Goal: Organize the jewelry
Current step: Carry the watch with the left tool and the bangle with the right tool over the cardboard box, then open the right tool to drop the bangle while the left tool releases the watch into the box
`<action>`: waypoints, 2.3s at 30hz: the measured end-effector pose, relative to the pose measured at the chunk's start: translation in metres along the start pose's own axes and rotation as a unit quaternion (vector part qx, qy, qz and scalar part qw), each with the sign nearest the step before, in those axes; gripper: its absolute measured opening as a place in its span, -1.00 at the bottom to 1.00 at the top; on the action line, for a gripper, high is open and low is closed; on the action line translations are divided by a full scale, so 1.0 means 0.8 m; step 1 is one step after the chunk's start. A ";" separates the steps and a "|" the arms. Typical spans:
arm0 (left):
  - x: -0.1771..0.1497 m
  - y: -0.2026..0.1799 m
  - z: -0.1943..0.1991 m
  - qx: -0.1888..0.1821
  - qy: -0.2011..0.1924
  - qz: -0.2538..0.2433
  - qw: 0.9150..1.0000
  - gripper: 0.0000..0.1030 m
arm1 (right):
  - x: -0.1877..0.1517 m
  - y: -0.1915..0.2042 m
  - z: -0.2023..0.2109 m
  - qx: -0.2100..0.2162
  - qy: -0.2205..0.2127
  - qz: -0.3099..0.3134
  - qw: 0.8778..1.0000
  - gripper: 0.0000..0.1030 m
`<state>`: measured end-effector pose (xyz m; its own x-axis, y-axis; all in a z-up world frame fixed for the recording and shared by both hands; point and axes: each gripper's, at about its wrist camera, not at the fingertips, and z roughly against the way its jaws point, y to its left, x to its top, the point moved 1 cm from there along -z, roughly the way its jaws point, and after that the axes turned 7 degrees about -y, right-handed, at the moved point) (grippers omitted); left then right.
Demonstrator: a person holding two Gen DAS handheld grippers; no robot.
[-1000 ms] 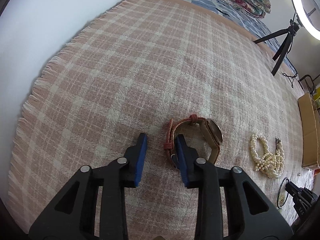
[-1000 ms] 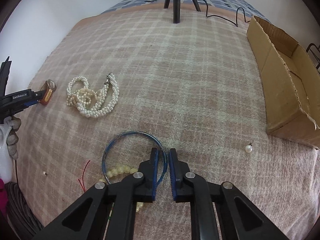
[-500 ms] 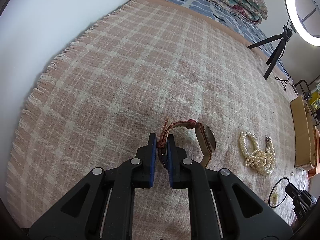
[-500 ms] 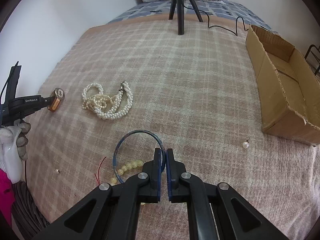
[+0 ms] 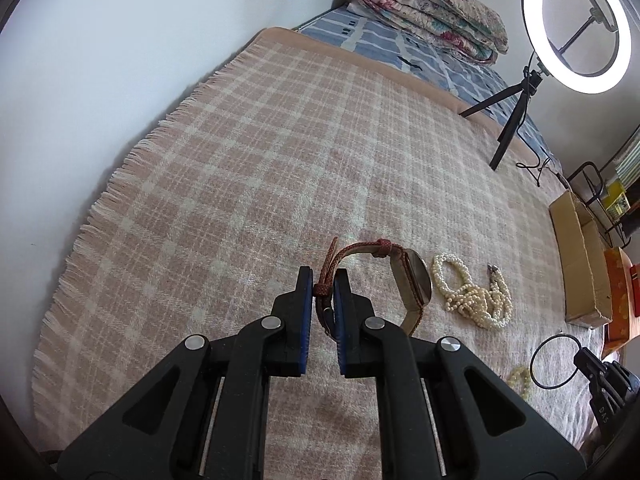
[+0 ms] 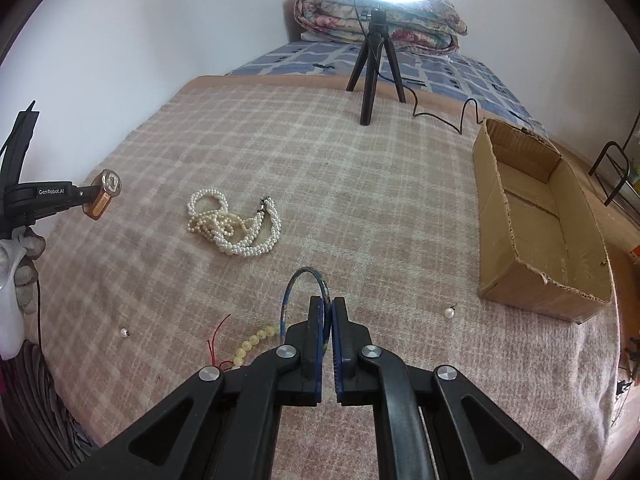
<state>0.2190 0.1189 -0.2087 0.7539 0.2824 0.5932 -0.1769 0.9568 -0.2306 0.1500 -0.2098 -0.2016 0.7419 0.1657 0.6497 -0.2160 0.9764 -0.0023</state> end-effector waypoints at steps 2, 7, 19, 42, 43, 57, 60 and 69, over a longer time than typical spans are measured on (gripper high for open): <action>-0.002 -0.005 0.008 -0.006 -0.003 -0.001 1.000 -0.84 | 0.001 -0.002 0.006 -0.004 -0.006 0.002 1.000 -0.98; -0.002 -0.027 0.025 -0.022 -0.013 -0.015 1.000 -0.84 | 0.004 -0.010 0.028 -0.011 -0.023 0.005 1.000 -0.98; -0.012 -0.113 0.050 -0.089 -0.020 -0.051 0.995 -0.84 | 0.017 -0.059 0.096 -0.047 -0.083 0.002 0.995 -0.98; -0.051 -0.334 0.032 -0.195 0.003 -0.125 0.973 -0.84 | 0.070 -0.212 0.107 -0.104 -0.127 -0.031 0.986 -0.98; -0.053 -0.343 0.030 -0.198 0.005 -0.128 0.972 -0.84 | 0.072 -0.218 0.104 -0.106 -0.128 -0.032 0.986 -0.98; -0.072 -0.454 -0.007 -0.213 0.014 -0.164 0.963 -0.84 | 0.104 -0.290 0.058 -0.108 -0.120 -0.047 0.986 -0.98; -0.074 -0.472 -0.019 -0.215 0.020 -0.168 0.962 -0.84 | 0.112 -0.302 0.045 -0.105 -0.118 -0.052 0.986 -0.98; -0.082 -0.509 -0.045 -0.215 0.030 -0.182 0.959 -0.84 | 0.132 -0.321 0.004 -0.110 -0.105 -0.045 0.987 -0.98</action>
<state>0.2644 -0.2920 -0.1814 0.7541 -0.0812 0.6517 0.3722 0.8704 -0.3222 0.2820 -0.4436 -0.1302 0.5981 0.0674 0.7986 0.0052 0.9961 -0.0879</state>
